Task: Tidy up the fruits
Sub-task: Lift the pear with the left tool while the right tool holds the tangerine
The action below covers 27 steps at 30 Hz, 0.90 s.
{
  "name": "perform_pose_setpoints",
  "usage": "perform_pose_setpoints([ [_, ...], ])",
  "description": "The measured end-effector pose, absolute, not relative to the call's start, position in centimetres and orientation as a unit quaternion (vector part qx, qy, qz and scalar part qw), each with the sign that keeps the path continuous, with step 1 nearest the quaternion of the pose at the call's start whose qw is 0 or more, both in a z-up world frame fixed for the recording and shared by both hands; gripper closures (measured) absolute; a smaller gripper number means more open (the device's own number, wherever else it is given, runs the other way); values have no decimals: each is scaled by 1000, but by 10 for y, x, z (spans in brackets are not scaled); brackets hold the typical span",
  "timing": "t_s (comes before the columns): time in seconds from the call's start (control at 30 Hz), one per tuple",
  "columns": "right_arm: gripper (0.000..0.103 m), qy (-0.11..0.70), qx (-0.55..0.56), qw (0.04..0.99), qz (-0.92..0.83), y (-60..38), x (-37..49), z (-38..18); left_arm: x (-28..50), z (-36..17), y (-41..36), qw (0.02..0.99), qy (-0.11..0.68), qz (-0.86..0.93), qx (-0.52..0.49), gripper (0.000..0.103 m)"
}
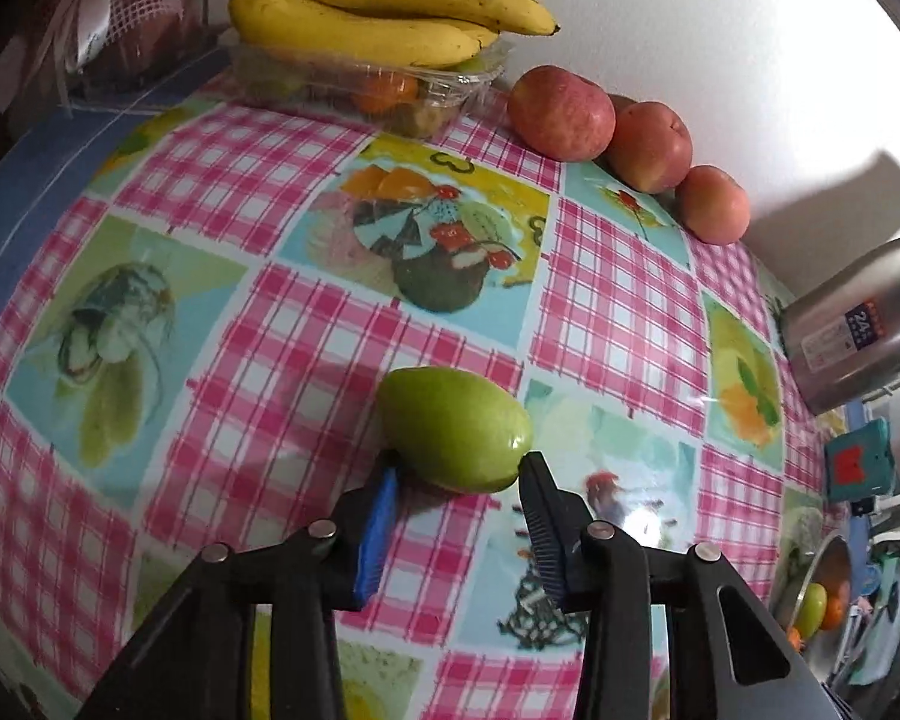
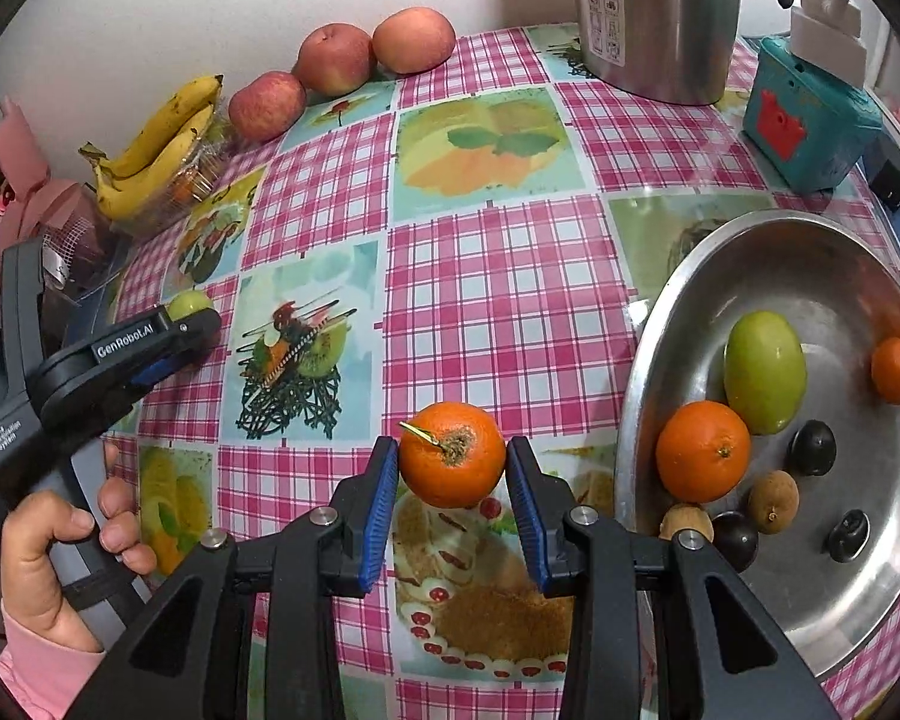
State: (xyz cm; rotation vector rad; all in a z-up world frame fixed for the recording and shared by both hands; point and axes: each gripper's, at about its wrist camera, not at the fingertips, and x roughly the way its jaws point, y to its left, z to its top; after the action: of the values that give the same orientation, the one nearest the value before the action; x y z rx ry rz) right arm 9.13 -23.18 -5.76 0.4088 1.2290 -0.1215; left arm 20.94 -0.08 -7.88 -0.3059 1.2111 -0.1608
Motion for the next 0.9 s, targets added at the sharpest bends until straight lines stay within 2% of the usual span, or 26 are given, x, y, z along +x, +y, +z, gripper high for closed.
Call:
perform_pose_setpoints([
  [0.13, 65, 567, 197, 798, -53, -233, 90, -52, 194, -74, -3, 803, 572, -76, -149, 63],
  [0.2, 65, 566, 200, 798, -51, -233, 89, -49, 185, -68, -1, 802, 573, -77, -150, 68],
  [0.23, 65, 566, 200, 798, -49, -233, 89, -48, 181, -66, 0, 801, 575, -78, -149, 78],
  [0.27, 65, 566, 201, 798, -48, -233, 88, -47, 177, -64, 0, 799, 577, -81, -148, 83],
  [0.43, 65, 562, 206, 800, -46, -236, 81, -40, 169, -60, 5, 794, 582, -86, -152, 82],
  [0.5, 65, 561, 206, 801, -44, -237, 78, -38, 168, -54, 11, 799, 574, -85, -159, 79],
  [0.53, 65, 560, 207, 801, -43, -237, 77, -38, 168, -52, 12, 801, 571, -81, -158, 71],
  [0.57, 65, 559, 208, 802, -43, -238, 77, -37, 169, -51, 10, 803, 570, -76, -154, 57],
  [0.6, 65, 558, 209, 802, -43, -239, 77, -36, 171, -51, 9, 806, 569, -69, -145, 52],
  [0.9, 65, 554, 218, 803, -34, -239, 77, -34, 206, -68, -7, 798, 574, -86, -160, 45],
])
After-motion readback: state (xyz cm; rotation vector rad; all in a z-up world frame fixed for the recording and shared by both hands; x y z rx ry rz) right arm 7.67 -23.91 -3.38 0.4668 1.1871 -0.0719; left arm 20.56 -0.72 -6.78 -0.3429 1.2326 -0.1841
